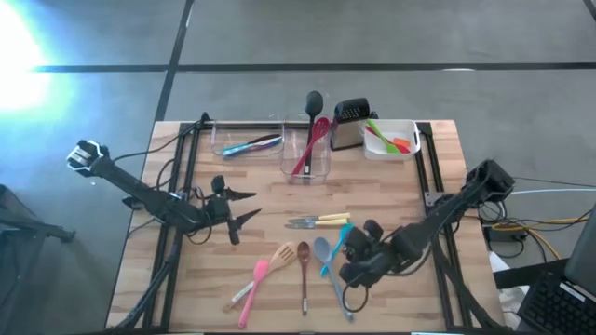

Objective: Pick & Place Kitchen Items
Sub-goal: Put the gray serving spoon into the right transparent bin

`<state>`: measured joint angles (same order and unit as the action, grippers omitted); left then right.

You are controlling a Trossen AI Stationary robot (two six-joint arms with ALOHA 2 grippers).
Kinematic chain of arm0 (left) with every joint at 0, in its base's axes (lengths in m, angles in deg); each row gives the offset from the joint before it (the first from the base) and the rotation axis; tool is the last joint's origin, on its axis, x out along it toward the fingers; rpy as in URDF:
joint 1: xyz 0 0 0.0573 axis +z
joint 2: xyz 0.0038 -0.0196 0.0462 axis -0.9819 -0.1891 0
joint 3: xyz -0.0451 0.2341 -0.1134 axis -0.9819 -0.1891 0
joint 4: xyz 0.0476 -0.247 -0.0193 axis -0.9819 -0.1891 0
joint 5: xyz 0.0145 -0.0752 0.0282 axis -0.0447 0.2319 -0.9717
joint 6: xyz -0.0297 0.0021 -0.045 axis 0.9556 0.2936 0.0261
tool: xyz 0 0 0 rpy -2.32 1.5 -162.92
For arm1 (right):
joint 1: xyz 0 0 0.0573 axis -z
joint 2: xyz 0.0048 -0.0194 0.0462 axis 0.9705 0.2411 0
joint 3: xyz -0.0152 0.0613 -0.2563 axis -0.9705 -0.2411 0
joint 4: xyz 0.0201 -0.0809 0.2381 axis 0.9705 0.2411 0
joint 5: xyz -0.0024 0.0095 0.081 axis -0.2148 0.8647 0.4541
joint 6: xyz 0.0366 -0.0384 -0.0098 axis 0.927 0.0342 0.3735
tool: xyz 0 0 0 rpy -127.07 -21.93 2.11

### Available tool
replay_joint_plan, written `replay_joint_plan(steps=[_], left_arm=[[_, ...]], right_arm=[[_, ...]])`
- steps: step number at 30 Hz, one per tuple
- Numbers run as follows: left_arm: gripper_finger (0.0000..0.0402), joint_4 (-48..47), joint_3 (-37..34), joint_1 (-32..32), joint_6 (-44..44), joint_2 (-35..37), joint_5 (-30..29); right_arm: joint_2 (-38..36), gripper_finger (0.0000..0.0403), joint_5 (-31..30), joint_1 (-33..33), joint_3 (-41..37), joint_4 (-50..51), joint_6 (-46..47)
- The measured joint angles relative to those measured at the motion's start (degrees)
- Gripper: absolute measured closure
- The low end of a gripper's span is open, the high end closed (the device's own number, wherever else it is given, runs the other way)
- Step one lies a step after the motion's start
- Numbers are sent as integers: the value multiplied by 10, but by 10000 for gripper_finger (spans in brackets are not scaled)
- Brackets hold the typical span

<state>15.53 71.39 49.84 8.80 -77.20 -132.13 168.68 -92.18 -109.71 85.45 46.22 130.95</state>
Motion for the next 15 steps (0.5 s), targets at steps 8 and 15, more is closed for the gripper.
replay_joint_plan(steps=[8, 15], left_arm=[[184, -36, 0, 0, 24, 0, 9], [184, -36, 0, -1, 29, 0, 9]], right_arm=[[53, 299, 14, -14, 0, -50, 66], [89, 244, 45, -14, 0, -99, 74]])
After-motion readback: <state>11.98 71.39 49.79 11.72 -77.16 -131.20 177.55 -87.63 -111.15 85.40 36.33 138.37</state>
